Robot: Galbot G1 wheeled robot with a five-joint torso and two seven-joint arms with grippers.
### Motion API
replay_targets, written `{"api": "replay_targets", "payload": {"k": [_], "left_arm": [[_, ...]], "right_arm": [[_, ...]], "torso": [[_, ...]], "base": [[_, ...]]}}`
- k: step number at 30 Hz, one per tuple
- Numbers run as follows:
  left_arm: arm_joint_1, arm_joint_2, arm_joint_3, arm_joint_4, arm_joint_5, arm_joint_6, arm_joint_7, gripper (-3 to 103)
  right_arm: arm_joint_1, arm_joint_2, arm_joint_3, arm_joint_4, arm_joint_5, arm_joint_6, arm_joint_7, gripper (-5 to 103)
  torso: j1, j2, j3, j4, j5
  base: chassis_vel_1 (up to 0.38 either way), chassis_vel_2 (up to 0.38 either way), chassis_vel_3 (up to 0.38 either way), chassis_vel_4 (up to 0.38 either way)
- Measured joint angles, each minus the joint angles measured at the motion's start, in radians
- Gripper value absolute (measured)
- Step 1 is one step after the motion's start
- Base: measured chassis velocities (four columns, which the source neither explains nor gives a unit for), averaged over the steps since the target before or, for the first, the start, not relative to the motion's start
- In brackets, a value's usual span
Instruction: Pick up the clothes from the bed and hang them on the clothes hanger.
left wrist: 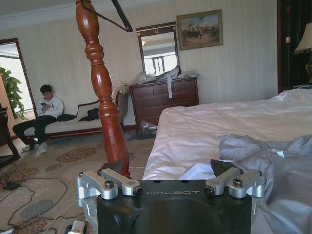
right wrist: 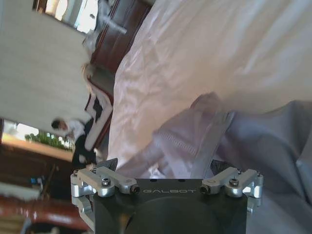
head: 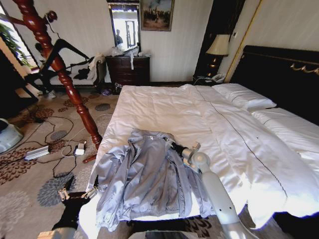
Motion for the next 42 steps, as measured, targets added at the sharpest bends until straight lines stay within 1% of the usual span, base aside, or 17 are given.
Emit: {"api": "replay_targets", "payload": {"k": [5, 8, 15, 16, 19, 21, 24, 25, 26, 27, 28, 29, 31, 35, 37, 40, 42], "left_arm": [[0.003, 0.002, 0.003, -0.004, 0.002, 0.001, -0.001, 100], [0.002, 0.002, 0.008, -0.003, 0.009, 0.002, -0.004, 100], [0.008, -0.001, 0.007, -0.010, 0.011, 0.002, -0.006, 100], [0.008, -0.002, 0.006, -0.011, 0.011, 0.002, -0.006, 100], [0.008, -0.003, 0.006, -0.012, 0.010, 0.002, -0.006, 100], [0.008, -0.003, 0.006, -0.012, 0.009, 0.002, -0.006, 100], [0.002, -0.002, 0.006, -0.009, 0.007, 0.002, -0.006, 100], [0.002, -0.002, 0.006, -0.009, 0.007, 0.002, -0.006, 100], [0.002, -0.002, 0.006, -0.008, 0.006, 0.002, -0.006, 100], [0.000, -0.001, 0.006, -0.006, 0.006, 0.003, -0.006, 100], [-0.001, 0.000, 0.006, -0.004, 0.005, 0.003, -0.006, 100], [-0.001, 0.001, 0.006, -0.002, 0.005, 0.003, -0.007, 100], [-0.002, 0.002, 0.007, -0.001, 0.005, 0.003, -0.007, 100], [-0.004, 0.004, 0.008, 0.003, 0.004, 0.003, -0.007, 100], [-0.004, 0.004, 0.009, 0.003, 0.004, 0.003, -0.007, 100], [-0.006, 0.004, 0.009, 0.003, 0.004, 0.004, -0.007, 100], [-0.006, 0.004, 0.009, 0.003, 0.004, 0.004, -0.007, 100]], "right_arm": [[0.024, 0.031, 0.057, -0.068, 0.006, 0.000, 0.003, 100], [0.043, 0.047, 0.076, -0.099, 0.016, -0.005, 0.008, 100], [0.066, 0.067, 0.081, -0.122, 0.048, -0.014, 0.023, 100], [0.069, 0.070, 0.081, -0.125, 0.054, -0.015, 0.027, 103], [0.070, 0.080, 0.081, -0.129, 0.065, -0.017, 0.036, 90], [0.070, 0.080, 0.081, -0.130, 0.065, -0.017, 0.037, 90], [0.070, 0.081, 0.085, -0.134, 0.063, -0.017, 0.037, 74], [0.070, 0.081, 0.085, -0.134, 0.063, -0.017, 0.037, 74], [0.070, 0.080, 0.087, -0.136, 0.063, -0.016, 0.036, 68], [0.071, 0.079, 0.090, -0.140, 0.063, -0.016, 0.035, 68], [0.074, 0.074, 0.094, -0.146, 0.063, -0.016, 0.031, 57], [0.077, 0.070, 0.096, -0.149, 0.064, -0.016, 0.028, 52], [0.079, 0.068, 0.097, -0.150, 0.065, -0.016, 0.025, 52], [0.087, 0.064, 0.096, -0.153, 0.065, -0.016, 0.019, 30], [0.088, 0.065, 0.095, -0.153, 0.065, -0.016, 0.019, 30], [0.090, 0.067, 0.088, -0.153, 0.064, -0.016, 0.018, 14], [0.090, 0.067, 0.086, -0.153, 0.063, -0.016, 0.018, 14]], "torso": [[0.000, 0.000, 0.000, -0.0004, 0.0000], [0.000, 0.000, 0.000, 0.0000, 0.0000], [0.000, 0.000, 0.000, -0.0001, 0.0000], [0.000, 0.000, 0.000, 0.0000, 0.0000], [0.000, 0.000, 0.000, -0.0001, 0.0001], [0.000, 0.000, 0.000, -0.0001, 0.0000], [0.000, 0.000, 0.000, -0.0001, 0.0001], [0.000, 0.000, 0.000, -0.0001, 0.0001], [0.000, 0.000, 0.000, -0.0001, 0.0000], [0.000, 0.000, 0.000, -0.0001, 0.0000], [0.000, 0.000, 0.000, -0.0001, 0.0000], [0.000, 0.000, 0.000, -0.0001, 0.0000], [0.000, 0.000, 0.000, -0.0002, 0.0000], [0.000, 0.000, 0.000, -0.0001, 0.0000], [0.000, 0.000, 0.000, -0.0001, 0.0000], [0.000, 0.000, 0.000, -0.0001, 0.0000], [0.000, 0.000, 0.000, -0.0001, 0.0000]], "base": [[0.000, 0.000, 0.000, 0.000], [0.000, 0.000, 0.000, 0.000], [0.000, 0.000, 0.000, 0.000], [0.000, 0.000, 0.000, 0.000], [0.000, 0.000, 0.000, 0.000], [0.000, 0.000, 0.000, 0.000], [0.000, 0.000, 0.000, 0.000], [0.000, 0.000, 0.000, 0.000], [0.000, 0.000, 0.000, 0.000], [0.000, 0.000, 0.000, 0.000], [0.000, 0.000, 0.000, 0.000], [0.000, 0.000, 0.000, 0.000], [0.000, 0.000, 0.000, 0.000], [0.000, 0.000, 0.000, 0.000], [0.000, 0.000, 0.000, 0.000], [0.000, 0.000, 0.000, 0.000], [0.000, 0.000, 0.000, 0.000]]}}
